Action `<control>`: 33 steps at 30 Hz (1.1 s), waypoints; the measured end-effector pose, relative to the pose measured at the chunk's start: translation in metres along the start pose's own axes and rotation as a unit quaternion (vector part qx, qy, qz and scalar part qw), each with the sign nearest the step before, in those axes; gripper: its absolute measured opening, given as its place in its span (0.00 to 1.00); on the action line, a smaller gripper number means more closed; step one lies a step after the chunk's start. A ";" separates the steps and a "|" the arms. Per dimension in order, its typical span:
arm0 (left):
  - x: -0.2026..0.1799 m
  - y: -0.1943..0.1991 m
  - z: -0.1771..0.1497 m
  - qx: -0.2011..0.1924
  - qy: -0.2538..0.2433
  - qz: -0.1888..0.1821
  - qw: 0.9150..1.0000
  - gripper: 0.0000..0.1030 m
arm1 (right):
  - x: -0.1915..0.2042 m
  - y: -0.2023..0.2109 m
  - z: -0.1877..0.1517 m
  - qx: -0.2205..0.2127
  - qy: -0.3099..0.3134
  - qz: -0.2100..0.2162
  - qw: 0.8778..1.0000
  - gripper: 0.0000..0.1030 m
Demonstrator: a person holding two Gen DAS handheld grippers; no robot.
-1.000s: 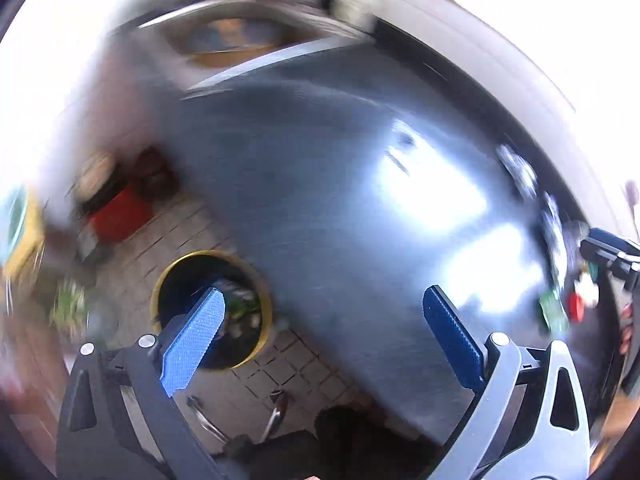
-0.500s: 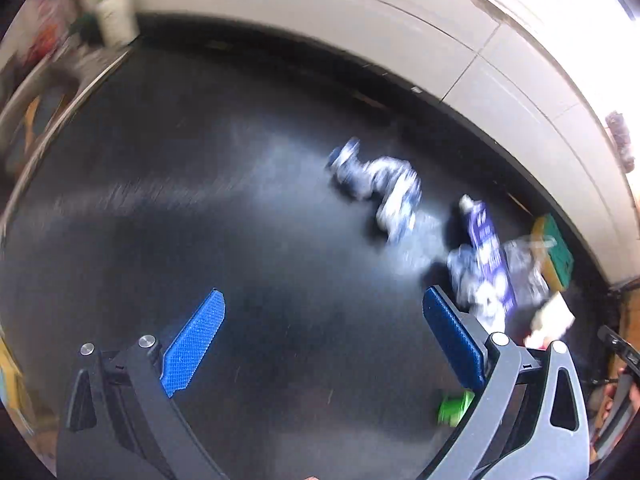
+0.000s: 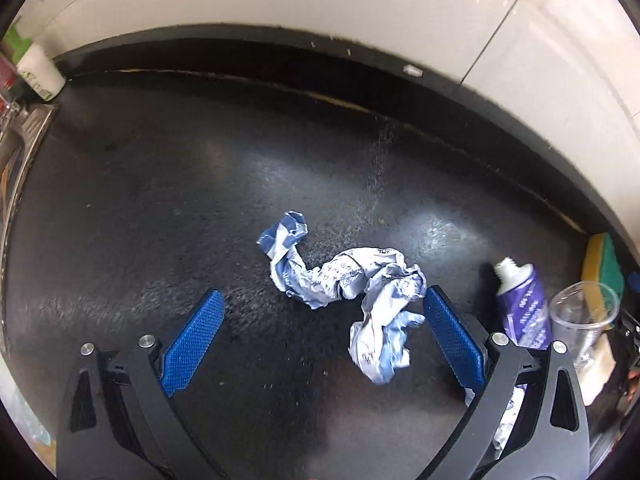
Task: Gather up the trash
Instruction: 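Grasp the green sponge with the right gripper while the left grasps the crumpled wrapper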
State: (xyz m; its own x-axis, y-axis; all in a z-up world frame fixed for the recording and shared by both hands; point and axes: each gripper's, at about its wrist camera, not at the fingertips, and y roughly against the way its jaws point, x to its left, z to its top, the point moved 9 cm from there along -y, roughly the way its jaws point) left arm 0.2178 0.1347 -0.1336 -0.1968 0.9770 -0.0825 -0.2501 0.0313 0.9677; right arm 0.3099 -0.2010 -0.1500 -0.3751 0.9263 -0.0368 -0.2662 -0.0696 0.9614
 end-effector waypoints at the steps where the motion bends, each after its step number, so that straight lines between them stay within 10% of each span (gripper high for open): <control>1: 0.000 -0.003 0.000 -0.003 -0.003 0.008 1.000 0.94 | 0.004 -0.005 0.002 0.001 0.012 -0.003 1.000 0.93; 17: -0.014 -0.002 -0.005 -0.044 -0.044 0.016 0.998 0.94 | 0.013 -0.047 0.021 0.063 -0.038 -0.003 0.997 0.95; 25: -0.009 -0.007 -0.006 -0.021 -0.047 0.013 0.999 0.94 | 0.011 -0.044 0.029 0.022 -0.027 0.000 0.999 0.95; 27: -0.004 -0.004 -0.002 -0.036 -0.034 0.017 0.999 0.78 | 0.010 -0.044 0.029 0.035 -0.023 0.001 0.999 0.95; 29: -0.003 0.008 0.002 -0.047 -0.026 0.010 0.998 0.35 | 0.017 -0.039 0.027 0.028 -0.019 0.003 0.999 0.74; 31: -0.004 0.013 -0.001 -0.037 0.011 -0.047 0.998 0.35 | 0.021 -0.025 0.024 0.023 0.001 0.009 1.000 0.50; 33: -0.002 0.022 -0.003 -0.047 0.004 -0.033 0.998 0.35 | 0.023 -0.016 0.021 0.012 0.018 -0.008 1.000 0.46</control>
State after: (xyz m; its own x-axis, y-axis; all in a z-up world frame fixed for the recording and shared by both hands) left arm 0.2099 0.1333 -0.1130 -0.1844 0.9716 -0.1484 -0.3515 0.0758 0.9331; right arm 0.3246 -0.1703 -0.1607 -0.4033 0.9130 -0.0620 -0.2516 -0.0455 0.9668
